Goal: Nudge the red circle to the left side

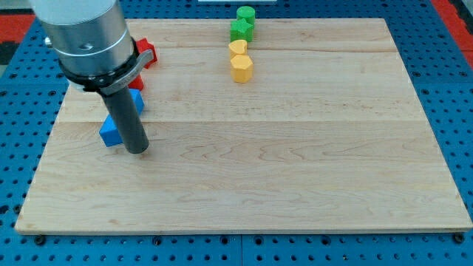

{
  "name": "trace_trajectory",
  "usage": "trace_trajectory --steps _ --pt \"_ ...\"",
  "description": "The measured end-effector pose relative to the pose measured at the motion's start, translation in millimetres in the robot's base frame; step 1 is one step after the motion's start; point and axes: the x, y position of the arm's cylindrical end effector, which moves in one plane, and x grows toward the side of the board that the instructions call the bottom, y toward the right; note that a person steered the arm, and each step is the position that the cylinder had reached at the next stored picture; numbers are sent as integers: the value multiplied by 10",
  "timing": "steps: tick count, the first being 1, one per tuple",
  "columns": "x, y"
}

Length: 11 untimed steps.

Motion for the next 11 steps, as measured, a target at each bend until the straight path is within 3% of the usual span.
trace_trajectory --steps 3,4,5,7,11 --pt "-134 114" --pt "-181 485" --pt "-615 635" --pt "-1051 -18" --pt "-1515 -144"
